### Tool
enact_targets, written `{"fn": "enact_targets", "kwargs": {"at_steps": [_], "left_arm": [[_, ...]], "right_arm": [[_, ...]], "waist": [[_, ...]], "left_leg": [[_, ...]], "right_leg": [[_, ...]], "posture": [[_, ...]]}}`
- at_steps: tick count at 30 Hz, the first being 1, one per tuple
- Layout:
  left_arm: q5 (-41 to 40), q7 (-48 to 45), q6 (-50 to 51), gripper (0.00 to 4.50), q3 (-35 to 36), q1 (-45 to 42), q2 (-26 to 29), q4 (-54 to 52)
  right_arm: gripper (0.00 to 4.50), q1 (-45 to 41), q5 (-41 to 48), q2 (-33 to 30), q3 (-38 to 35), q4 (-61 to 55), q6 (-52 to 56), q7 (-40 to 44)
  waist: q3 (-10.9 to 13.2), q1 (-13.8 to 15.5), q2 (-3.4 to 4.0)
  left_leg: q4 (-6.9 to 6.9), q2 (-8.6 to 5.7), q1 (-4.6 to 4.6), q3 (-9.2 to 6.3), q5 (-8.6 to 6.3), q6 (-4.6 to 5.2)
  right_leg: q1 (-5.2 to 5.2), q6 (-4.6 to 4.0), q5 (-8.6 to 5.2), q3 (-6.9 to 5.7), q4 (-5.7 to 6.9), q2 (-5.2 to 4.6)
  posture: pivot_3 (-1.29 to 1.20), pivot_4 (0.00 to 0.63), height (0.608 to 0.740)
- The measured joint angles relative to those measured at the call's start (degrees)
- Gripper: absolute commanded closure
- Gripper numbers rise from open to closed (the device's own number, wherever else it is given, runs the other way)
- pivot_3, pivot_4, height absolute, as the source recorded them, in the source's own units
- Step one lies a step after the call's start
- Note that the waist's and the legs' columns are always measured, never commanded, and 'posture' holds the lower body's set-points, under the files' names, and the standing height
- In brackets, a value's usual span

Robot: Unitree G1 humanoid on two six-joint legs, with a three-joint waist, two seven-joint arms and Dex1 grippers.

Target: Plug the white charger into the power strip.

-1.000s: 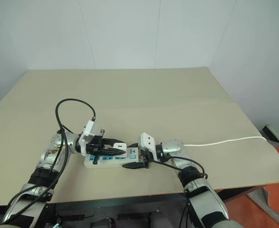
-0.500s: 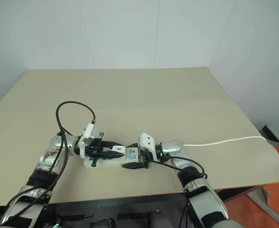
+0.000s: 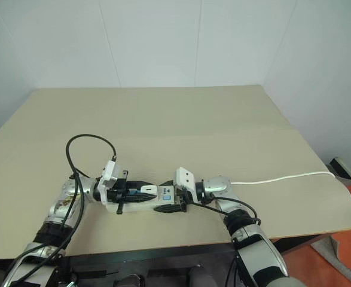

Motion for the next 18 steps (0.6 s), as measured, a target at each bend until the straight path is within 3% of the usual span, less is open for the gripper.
{"fn": "enact_targets", "kwargs": {"at_steps": [14,18], "left_arm": [[0.0,-1.1,-1.9,3.49,-1.5,-1.6,0.0,3.1],[1.7,-1.0,-1.9,2.19,-2.3,-1.6,0.5,4.3]], "right_arm": [[1.08,0.0,-0.3,-0.1,0.0,0.0,0.5,0.0],[1.08,0.1,-0.2,-0.1,0.0,0.0,0.6,0.1]], "waist": [[-0.2,0.1,0.20],[-0.3,0.0,0.33]], "left_leg": [[0.00,-0.01,0.02,0.01,0.00,0.00],[-0.01,-0.01,0.01,0.02,0.00,0.00]], "right_leg": [[0.04,0.00,-0.01,0.00,-0.02,0.00],[0.01,0.00,0.00,0.02,-0.05,0.00]], "posture": [[0.00,0.150,0.740],[0.00,0.150,0.740]]}}
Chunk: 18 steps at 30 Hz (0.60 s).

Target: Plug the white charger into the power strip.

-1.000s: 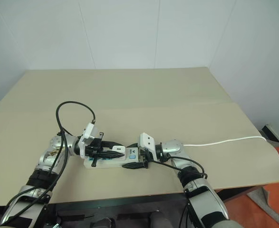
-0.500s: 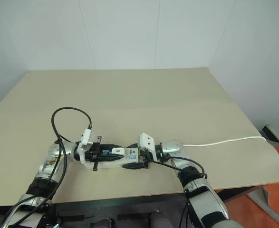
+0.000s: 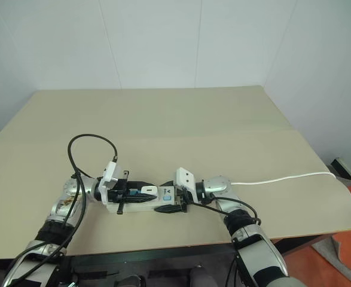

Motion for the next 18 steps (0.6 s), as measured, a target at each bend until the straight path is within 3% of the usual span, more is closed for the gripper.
{"fn": "enact_targets", "kwargs": {"at_steps": [7,11,14,16,18], "left_arm": [[0.2,1.5,2.0,0.04,0.7,1.0,0.7,-3.1],[-0.3,2.3,5.3,0.04,1.5,2.8,4.0,-7.4],[-3.2,1.1,11.8,0.04,3.2,2.9,10.2,-13.6],[-5.7,-0.8,14.9,0.00,5.7,3.0,15.0,-17.5],[-7.7,-1.7,16.4,0.00,8.3,3.2,17.7,-20.2]], "right_arm": [[1.08,-0.1,-0.1,0.2,0.0,0.1,0.0,0.0],[1.08,-0.2,-0.1,0.3,-0.1,0.3,-0.3,-0.2],[1.08,-0.2,-0.3,0.5,0.0,0.4,-0.8,-0.5],[0.30,-0.2,-0.4,0.7,0.0,0.5,-1.2,-0.9],[0.02,-0.2,-0.7,0.7,-0.1,0.5,-1.2,-1.6]], "waist": [[-0.1,-0.1,0.07],[0.0,-0.1,0.05],[0.0,-0.3,0.02],[0.0,-0.4,0.02],[0.0,-0.3,0.03]], "left_leg": [[-0.03,0.01,-0.01,-0.01,0.00,0.00],[-0.05,0.02,-0.05,-0.01,0.00,0.00],[-0.06,0.04,-0.06,-0.01,0.00,0.00],[-0.12,0.05,-0.06,-0.01,0.00,0.00],[-0.13,0.06,-0.05,-0.01,0.00,0.00]], "right_leg": [[-0.04,0.00,0.00,0.00,-0.01,0.00],[-0.11,0.00,0.00,0.00,-0.01,0.01],[-0.14,-0.01,0.00,0.01,-0.02,0.02],[-0.15,-0.02,-0.01,0.00,-0.06,0.02],[-0.13,-0.03,-0.01,-0.01,-0.14,0.02]], "posture": [[0.00,0.150,0.740],[0.00,0.150,0.740],[0.00,0.150,0.740],[0.00,0.150,0.740],[0.00,0.150,0.740]]}}
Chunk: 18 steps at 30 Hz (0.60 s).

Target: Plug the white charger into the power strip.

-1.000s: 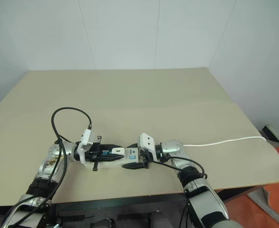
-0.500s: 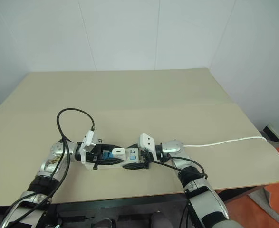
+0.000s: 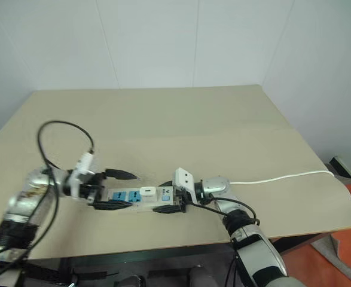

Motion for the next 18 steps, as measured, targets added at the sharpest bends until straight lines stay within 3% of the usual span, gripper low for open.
{"fn": "enact_targets", "kwargs": {"at_steps": [7,18], "left_arm": [[-3.1,-3.3,0.0,0.00,5.1,4.8,5.6,-2.8],[-3.7,-4.5,-0.7,0.00,11.7,13.7,9.4,-3.9]], "right_arm": [[0.02,1.0,0.7,-3.1,0.0,-3.4,2.6,1.9],[0.02,9.7,6.4,-17.3,-4.9,-24.0,11.6,4.3]], "waist": [[0.1,0.5,0.02],[0.3,1.0,0.10]], "left_leg": [[0.01,0.01,-0.22,-0.01,0.00,0.00],[0.00,0.01,-0.40,0.06,0.00,-0.01]], "right_leg": [[-0.12,-0.04,-0.02,-0.03,-0.15,0.00],[-0.30,-0.45,-0.25,0.00,-0.19,-0.03]], "posture": [[0.00,0.150,0.740],[0.00,0.150,0.740]]}}
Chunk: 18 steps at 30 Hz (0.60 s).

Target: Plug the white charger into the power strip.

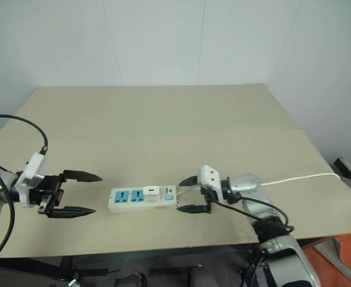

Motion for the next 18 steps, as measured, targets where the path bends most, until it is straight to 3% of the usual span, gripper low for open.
{"fn": "enact_targets", "kwargs": {"at_steps": [11,18], "left_arm": [[-4.8,6.9,4.7,0.00,16.8,18.3,0.2,-13.0],[-6.3,9.9,5.9,0.00,19.9,22.5,-1.1,-16.9]], "right_arm": [[0.02,1.8,4.9,-12.0,-8.1,-5.9,3.6,0.1],[0.02,2.0,5.9,-13.9,-9.6,-6.1,3.9,0.1]], "waist": [[0.3,0.2,0.01],[0.3,0.3,0.00]], "left_leg": [[-0.01,-0.04,0.00,0.14,-0.01,-0.01],[0.00,-0.09,0.00,0.19,-0.01,-0.01]], "right_leg": [[-0.09,-0.08,-0.04,0.03,-0.04,-0.17],[-0.10,-0.08,-0.05,0.02,-0.06,-0.24]], "posture": [[0.00,0.150,0.740],[0.00,0.150,0.740]]}}
